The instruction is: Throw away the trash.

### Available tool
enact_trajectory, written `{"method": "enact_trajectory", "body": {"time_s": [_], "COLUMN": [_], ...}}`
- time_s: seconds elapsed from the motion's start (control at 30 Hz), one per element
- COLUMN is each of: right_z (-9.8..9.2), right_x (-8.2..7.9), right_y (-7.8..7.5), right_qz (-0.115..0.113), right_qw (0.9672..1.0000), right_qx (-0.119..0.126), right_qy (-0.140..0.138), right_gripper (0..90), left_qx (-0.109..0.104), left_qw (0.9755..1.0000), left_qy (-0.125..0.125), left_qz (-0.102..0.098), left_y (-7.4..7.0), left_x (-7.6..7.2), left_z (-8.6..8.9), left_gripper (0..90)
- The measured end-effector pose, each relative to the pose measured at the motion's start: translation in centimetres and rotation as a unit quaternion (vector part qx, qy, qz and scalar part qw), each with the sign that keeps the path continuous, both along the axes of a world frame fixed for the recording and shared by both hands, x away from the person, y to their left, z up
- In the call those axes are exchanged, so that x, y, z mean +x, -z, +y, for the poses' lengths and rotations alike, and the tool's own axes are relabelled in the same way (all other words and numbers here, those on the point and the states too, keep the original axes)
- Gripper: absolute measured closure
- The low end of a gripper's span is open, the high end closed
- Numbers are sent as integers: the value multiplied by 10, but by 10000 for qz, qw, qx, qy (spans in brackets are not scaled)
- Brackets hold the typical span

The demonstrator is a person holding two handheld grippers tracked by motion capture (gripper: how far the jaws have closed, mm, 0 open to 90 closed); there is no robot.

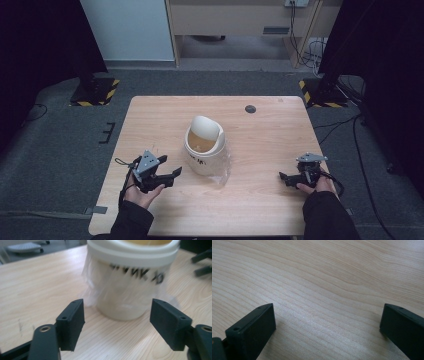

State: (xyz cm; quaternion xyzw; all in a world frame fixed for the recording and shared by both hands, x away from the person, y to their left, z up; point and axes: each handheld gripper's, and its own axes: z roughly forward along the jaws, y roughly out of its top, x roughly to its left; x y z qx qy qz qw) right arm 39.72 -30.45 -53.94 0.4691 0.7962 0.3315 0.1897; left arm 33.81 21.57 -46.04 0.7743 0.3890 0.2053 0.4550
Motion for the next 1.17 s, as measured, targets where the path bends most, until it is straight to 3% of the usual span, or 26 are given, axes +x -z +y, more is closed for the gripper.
{"method": "enact_trajectory", "body": {"time_s": [0.1, 0.27, 0.3, 0.37, 0.4, 0.43, 0.6, 0.87, 1.17], "right_z": [0, 0, 0, 0, 0, 0, 0, 0, 0], "right_x": [0, 0, 0, 0, 0, 0, 0, 0, 0], "right_y": [0, 0, 0, 0, 0, 0, 0, 0, 0], "right_qz": [-4, -4, -4, -1, -1, -3, -4, -1, -1], "right_qw": [10000, 10000, 10000, 10000, 10000, 10000, 10000, 10000, 10000], "right_qx": [0, 1, 1, 0, 0, 1, 0, 1, 1], "right_qy": [-4, -3, -3, 0, 0, -3, -3, -1, 1], "right_gripper": [5, 5, 5, 5, 5, 5, 5, 5, 5], "left_qx": [165, 538, 538, 729, 729, 828, 1047, 1127, 1157], "left_qw": [9998, 9962, 9962, 9918, 9918, 9887, 9814, 9784, 9798], "left_qy": [-59, -292, -292, -416, -416, -463, -538, -595, -592], "left_qz": [118, 627, 627, 967, 967, 1159, 1515, 1626, 1520], "left_y": [6, 28, 28, 39, 39, 45, 56, 62, 66], "left_x": [3, 14, 14, 17, 17, 20, 26, 31, 31], "left_z": [4, 18, 18, 24, 24, 28, 33, 39, 37], "left_gripper": [234, 189, 183, 168, 164, 154, 129, 98, 31]}}
